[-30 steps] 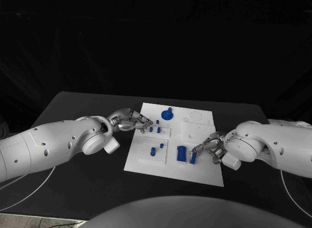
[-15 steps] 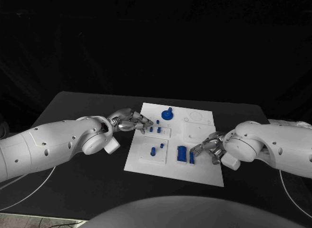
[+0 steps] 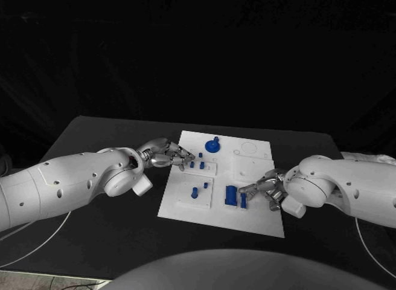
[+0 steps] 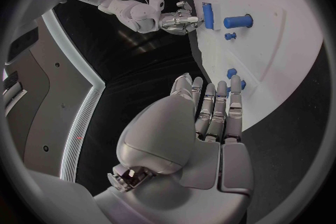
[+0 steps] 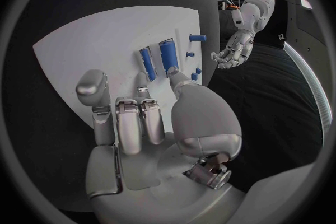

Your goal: Assemble the parts on the task board

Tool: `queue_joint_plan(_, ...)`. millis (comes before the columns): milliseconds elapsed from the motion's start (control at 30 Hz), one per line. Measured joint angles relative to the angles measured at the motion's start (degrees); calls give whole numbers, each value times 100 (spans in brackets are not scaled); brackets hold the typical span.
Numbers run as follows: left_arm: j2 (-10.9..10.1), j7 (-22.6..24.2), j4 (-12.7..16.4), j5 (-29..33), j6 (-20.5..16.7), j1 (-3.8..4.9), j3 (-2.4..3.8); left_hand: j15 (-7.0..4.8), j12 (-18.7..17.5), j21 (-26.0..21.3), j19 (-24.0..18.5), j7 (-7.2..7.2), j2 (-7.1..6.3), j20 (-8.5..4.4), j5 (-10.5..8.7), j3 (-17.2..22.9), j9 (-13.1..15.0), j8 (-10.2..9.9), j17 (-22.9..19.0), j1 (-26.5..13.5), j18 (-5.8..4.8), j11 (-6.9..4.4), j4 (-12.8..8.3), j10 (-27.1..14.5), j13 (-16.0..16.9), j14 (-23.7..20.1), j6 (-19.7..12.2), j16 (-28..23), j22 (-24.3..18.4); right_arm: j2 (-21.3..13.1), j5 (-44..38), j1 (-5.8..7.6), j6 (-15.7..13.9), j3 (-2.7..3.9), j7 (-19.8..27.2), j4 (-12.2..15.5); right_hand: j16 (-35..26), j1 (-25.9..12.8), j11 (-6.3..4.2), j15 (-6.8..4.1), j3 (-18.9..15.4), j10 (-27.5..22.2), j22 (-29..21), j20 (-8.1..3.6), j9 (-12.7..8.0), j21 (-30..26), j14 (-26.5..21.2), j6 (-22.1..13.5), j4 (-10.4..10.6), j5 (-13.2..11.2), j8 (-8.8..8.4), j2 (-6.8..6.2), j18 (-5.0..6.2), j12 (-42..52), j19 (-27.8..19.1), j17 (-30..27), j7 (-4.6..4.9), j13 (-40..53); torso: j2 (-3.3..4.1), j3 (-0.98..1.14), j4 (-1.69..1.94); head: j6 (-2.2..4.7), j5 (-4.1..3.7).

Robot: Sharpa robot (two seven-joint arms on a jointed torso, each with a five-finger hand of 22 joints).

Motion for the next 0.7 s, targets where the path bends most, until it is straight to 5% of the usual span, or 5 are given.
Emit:
queue_joint_plan(400,-57,78,41,-2,-21,0,0,0,36,-33,0,0,-9,0,14,8,0,26,-30,-9,0,0,24,0,1,0,0,45,20,-588,-340,-4,-452,-3,751,544,0,-243,0,0,-310,0,-1,-1,123,70,0,20,301,155,345,147,88,0,85,0,-61,0,2,4,-2,0,39)
queue_joint_plan(500,-87,199,94,-1,-74,0,0,0,56,-71,0,0,-82,0,-193,-163,0,49,-59,-277,12,0,41,0,1,0,0,60,20,-802,-372,24,-745,-4,1356,740,-587,-301,-1,22,-636,-111,-1,24,127,-1199,-91,25,671,354,469,151,285,-614,-643,-1,-65,-1,1,3,-3,0,41)
queue_joint_plan(567,-113,315,139,2,-140,-1,0,4,68,-123,0,22,-96,0,-430,-332,0,48,-88,-611,88,0,25,0,1,-13,-22,60,19,-903,-317,41,-940,-4,1836,846,-1546,-339,51,84,-913,-918,-102,87,71,-2191,-823,29,969,347,492,190,400,-1620,-1285,-237,-61,-1,-2,2,-7,0,33)
queue_joint_plan(633,-151,473,195,13,-250,-8,0,-14,68,-224,-135,30,-119,-11,-657,-497,0,48,-137,-935,89,-4,30,-9,-2,-166,-31,-1,-5,-973,-128,61,-1078,-2,2460,905,-3212,-265,199,248,-1090,-2572,-357,212,-48,-2808,-2331,-74,1069,208,435,296,400,-3346,-1832,-1519,55,-739,-12,-2,-14,0,29)
queue_joint_plan(700,-190,618,244,27,-363,-11,0,-28,63,-443,-439,62,-153,-60,-872,-646,7,81,-269,-1233,89,-16,24,-153,-16,-451,-62,-213,-104,-998,122,79,-1108,-1,3011,918,-4478,-254,496,608,-1331,-3921,-838,427,-214,-3609,-3543,-226,1148,84,299,471,337,-4618,-2583,-2370,291,-1507,-26,-5,-26,0,34)
